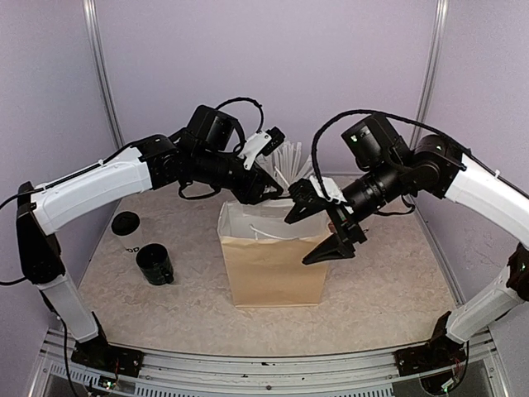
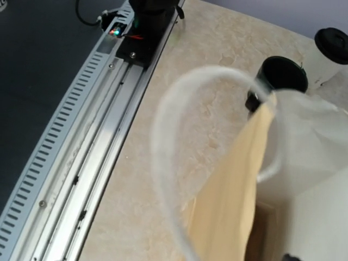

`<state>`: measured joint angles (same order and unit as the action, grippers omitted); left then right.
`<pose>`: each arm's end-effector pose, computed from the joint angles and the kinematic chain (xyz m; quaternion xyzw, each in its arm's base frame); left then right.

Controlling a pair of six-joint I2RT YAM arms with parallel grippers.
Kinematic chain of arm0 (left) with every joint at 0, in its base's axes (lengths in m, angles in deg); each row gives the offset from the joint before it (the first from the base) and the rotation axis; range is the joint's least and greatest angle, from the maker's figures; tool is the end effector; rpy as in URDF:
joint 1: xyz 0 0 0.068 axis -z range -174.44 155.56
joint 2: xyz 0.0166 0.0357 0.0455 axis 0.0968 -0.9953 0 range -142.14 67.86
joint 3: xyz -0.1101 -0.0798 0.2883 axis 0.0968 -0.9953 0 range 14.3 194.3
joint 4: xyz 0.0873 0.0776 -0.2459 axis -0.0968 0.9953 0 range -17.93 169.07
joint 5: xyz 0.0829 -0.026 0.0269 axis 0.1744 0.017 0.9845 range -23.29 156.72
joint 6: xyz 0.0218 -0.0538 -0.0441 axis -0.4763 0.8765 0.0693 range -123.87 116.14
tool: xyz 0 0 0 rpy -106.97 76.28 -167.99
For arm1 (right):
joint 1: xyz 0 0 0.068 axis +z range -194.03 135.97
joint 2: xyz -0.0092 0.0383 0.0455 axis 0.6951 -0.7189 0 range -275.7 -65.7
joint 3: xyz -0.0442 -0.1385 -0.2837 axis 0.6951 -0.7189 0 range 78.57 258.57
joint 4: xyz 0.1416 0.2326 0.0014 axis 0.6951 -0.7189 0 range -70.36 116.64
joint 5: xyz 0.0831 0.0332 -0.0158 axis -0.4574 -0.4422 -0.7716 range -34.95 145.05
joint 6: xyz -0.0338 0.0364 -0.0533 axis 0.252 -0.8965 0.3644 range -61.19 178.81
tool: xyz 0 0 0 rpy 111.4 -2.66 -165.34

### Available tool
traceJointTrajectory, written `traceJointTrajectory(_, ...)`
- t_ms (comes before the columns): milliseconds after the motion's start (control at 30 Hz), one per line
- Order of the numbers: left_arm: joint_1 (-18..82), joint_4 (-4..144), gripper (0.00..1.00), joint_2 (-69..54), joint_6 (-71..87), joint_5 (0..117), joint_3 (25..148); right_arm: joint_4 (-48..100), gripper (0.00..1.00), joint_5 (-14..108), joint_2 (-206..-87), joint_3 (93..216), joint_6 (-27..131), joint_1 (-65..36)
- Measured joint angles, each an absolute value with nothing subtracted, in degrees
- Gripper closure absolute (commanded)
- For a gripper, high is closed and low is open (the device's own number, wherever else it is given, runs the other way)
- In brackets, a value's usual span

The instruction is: Pack the takeout coffee

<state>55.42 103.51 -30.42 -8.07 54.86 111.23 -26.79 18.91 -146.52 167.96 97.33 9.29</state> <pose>0.2707 -0.3403 0.4032 0.4410 0.7553 -0.2683 0.4037 0.1518 0.2637 0.4317 -0.7135 0.5251 0.3310 0.3250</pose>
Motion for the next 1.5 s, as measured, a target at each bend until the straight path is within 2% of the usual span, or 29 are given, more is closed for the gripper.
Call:
traceJointTrajectory(33, 55.38, 103.06, 0.68, -30.05, -8.25, 54.77, 111.08, -26.36, 0.23, 19.94, -146.98, 168.15, 96.89, 10.18)
traceJointTrajectory(100, 55.23, 102.20, 0.77, -29.66, -8.42, 54.46, 111.05, -25.74, 0.43, 21.80, -148.29, 168.90, 96.19, 11.45)
traceJointTrajectory(167, 54.94, 101.42, 0.84, -29.39, -8.49, 53.76, 111.08, -25.22, 0.72, 23.70, -150.24, 170.25, 95.08, 12.26)
traceJointTrajectory(233, 54.72, 100.65, 0.98, -29.37, -8.66, 53.00, 111.10, -24.48, 0.98, 25.38, -152.01, 171.63, 93.83, 12.50)
traceJointTrajectory(267, 54.61, 100.41, 1.00, -29.37, -8.84, 52.37, 111.10, -24.24, 1.00, 26.58, -153.03, 172.70, 92.91, 12.50)
traceJointTrajectory(667, 57.85, 101.11, 1.00, -26.55, -8.12, 50.95, 119.36, -25.48, 1.00, 30.58, -155.68, 190.93, 92.61, 12.50)
traceJointTrajectory(900, 58.61, 101.31, 1.00, -23.67, -8.23, 52.91, 123.01, -26.79, 1.00, 30.54, -155.55, 195.58, 93.88, 12.50)
traceJointTrajectory(933, 58.55, 101.37, 0.95, -23.67, -8.25, 53.24, 122.99, -26.99, 1.00, 30.63, -155.55, 195.54, 93.92, 12.50)
traceJointTrajectory(967, 58.53, 101.39, 0.74, -23.67, -8.25, 53.46, 122.84, -27.10, 0.89, 30.71, -155.55, 195.34, 93.96, 12.50)
traceJointTrajectory(1000, 58.44, 101.42, 0.57, -23.67, -8.27, 53.68, 122.44, -27.14, 0.74, 30.80, -155.55, 195.04, 93.98, 12.50)
traceJointTrajectory(1033, 58.29, 101.20, 0.46, -23.60, -8.38, 53.83, 121.81, -27.03, 0.62, 30.91, -155.46, 194.51, 94.09, 12.50)
traceJointTrajectory(1067, 58.18, 101.07, 0.37, -23.49, -8.25, 54.14, 121.02, -26.79, 0.48, 31.04, -155.26, 193.38, 93.96, 12.50)
traceJointTrajectory(1100, 57.94, 100.83, 0.32, -23.14, -8.12, 54.60, 119.49, -26.57, 0.38, 31.52, -154.87, 191.72, 93.79, 12.50)
traceJointTrajectory(1133, 57.52, 100.65, 0.22, -22.66, -7.72, 55.29, 117.33, -26.22, 0.32, 32.07, -154.34, 189.51, 93.83, 12.48)
traceJointTrajectory(1267, 54.92, 100.65, 0.15, -21.24, -6.50, 58.11, 107.12, -25.79, 0.22, 33.36, -153.08, 180.85, 93.74, 10.36)
traceJointTrajectory(1367, 53.65, 102.68, 0.12, -21.24, -6.48, 60.78, 102.60, -26.09, 0.20, 32.97, -153.08, 179.67, 93.29, 6.82)
traceJointTrajectory(1500, 53.65, 103.51, 0.12, -20.61, -6.85, 62.70, 102.88, -25.92, 0.20, 32.68, -152.01, 181.31, 93.15, 4.67)
